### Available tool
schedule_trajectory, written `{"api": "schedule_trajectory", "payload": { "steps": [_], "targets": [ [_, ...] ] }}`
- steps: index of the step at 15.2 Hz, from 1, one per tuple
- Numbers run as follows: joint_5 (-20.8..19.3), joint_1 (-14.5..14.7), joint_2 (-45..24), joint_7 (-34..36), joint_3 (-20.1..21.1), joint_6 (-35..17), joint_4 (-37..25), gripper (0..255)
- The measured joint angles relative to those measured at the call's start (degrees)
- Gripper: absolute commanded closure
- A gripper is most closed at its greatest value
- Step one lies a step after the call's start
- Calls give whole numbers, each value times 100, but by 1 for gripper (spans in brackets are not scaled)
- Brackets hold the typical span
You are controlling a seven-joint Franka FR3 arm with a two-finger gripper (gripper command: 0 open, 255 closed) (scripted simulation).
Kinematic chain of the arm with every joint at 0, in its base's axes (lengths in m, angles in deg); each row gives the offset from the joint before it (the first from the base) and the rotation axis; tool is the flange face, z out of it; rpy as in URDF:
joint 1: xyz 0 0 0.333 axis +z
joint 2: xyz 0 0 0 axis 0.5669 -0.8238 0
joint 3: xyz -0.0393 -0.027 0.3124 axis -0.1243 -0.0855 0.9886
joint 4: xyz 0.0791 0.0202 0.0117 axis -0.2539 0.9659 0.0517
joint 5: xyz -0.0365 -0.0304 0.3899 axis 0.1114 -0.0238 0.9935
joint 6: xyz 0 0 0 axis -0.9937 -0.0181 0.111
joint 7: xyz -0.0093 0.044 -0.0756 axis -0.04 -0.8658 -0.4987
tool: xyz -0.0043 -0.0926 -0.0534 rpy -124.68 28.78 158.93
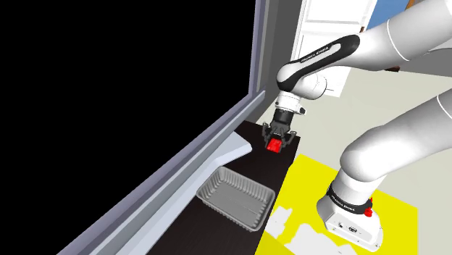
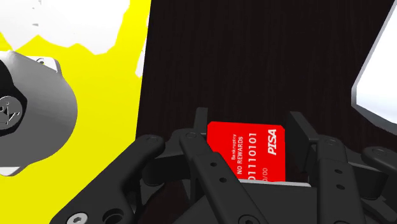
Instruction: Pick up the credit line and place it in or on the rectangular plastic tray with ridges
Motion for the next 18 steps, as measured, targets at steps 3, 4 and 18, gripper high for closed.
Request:
{"api": "schedule_trajectory", "payload": {
  "steps": [3, 4, 18],
  "targets": [
    [-78, -30, 193, 138, -5, 250, -86, 255],
    [-100, -36, 278, 199, -1, 350, -118, 255],
    [-331, -108, 845, 772, -51, 1480, -806, 255]
  ]
}}
